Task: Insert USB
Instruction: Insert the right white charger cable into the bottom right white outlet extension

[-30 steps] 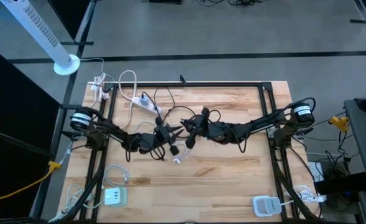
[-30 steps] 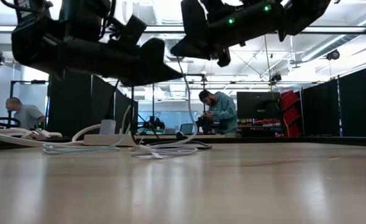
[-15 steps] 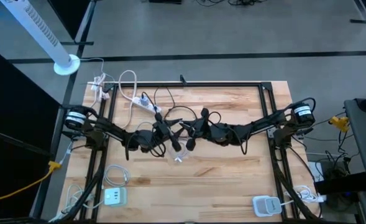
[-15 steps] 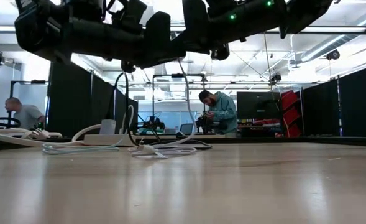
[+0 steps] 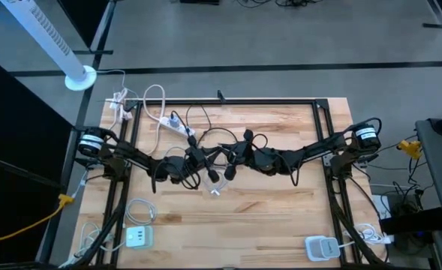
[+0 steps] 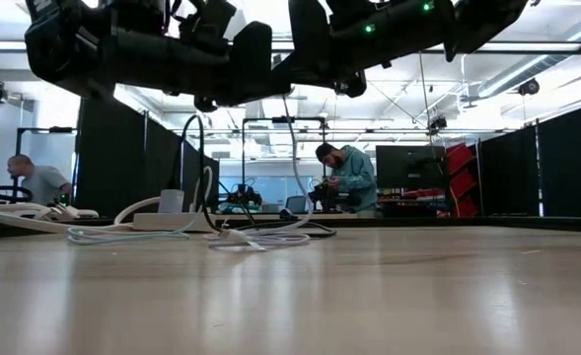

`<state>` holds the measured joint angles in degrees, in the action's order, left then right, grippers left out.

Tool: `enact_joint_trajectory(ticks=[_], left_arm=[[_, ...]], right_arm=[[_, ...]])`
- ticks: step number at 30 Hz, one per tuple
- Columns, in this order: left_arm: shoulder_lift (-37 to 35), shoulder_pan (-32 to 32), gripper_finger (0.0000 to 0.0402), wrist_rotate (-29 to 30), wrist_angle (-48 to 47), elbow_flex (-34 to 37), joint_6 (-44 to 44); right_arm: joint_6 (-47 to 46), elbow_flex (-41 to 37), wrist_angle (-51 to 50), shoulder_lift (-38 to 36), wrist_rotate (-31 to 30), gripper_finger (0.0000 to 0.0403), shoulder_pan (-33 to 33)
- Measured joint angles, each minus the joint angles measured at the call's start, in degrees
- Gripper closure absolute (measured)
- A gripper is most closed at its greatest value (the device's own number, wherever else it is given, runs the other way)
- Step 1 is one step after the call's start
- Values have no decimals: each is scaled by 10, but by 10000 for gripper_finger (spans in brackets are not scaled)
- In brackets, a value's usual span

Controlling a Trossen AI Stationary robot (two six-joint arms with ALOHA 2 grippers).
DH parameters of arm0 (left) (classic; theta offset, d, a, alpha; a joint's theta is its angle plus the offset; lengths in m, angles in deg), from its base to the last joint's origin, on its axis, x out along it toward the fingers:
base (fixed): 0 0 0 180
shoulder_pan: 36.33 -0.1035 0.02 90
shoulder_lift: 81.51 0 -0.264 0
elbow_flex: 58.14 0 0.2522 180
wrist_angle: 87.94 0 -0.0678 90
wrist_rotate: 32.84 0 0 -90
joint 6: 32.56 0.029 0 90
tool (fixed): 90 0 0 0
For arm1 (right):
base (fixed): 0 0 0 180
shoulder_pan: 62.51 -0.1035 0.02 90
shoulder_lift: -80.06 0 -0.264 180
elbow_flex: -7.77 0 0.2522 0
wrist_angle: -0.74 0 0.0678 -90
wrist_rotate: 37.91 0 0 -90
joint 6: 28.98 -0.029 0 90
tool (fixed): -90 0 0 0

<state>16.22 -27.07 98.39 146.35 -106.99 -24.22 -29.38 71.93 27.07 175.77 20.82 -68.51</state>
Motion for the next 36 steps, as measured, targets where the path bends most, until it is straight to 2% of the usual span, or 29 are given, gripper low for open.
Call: enact_joint_trajectory(ticks=[2, 9, 13, 15, 20, 26, 28, 30, 32, 36], left_arm=[[0, 0, 400, -1, -6, 0, 0], [-5, -2, 401, -5, -36, 34, -25], [-34, -6, 401, -69, -48, 72, -27], [-58, -15, 401, -145, -73, 91, -27], [-112, -54, 401, -408, -180, 106, -57], [-145, -115, 401, -647, -346, 104, -118], [-146, -131, 401, -698, -372, 99, -149], [-142, -143, 401, -723, -386, 92, -179], [-132, -149, 401, -749, -393, 84, -200], [-106, -147, 402, -847, -395, 66, -227]], right_arm=[[7, 0, -3, 0, 0, 371, -1], [24, 0, -58, -5, 5, 260, -3], [94, 0, -129, -34, 5, 219, -15], [150, 0, -155, -50, 23, 209, -23], [265, 1, -174, -58, 103, 205, -35], [283, 76, -297, -36, 193, 209, -42], [297, 102, -338, -22, 221, 208, -46], [325, 127, -375, -5, 244, 209, -50], [363, 149, -401, 16, 251, 208, -53], [466, 175, -416, 50, 253, 208, -56]])
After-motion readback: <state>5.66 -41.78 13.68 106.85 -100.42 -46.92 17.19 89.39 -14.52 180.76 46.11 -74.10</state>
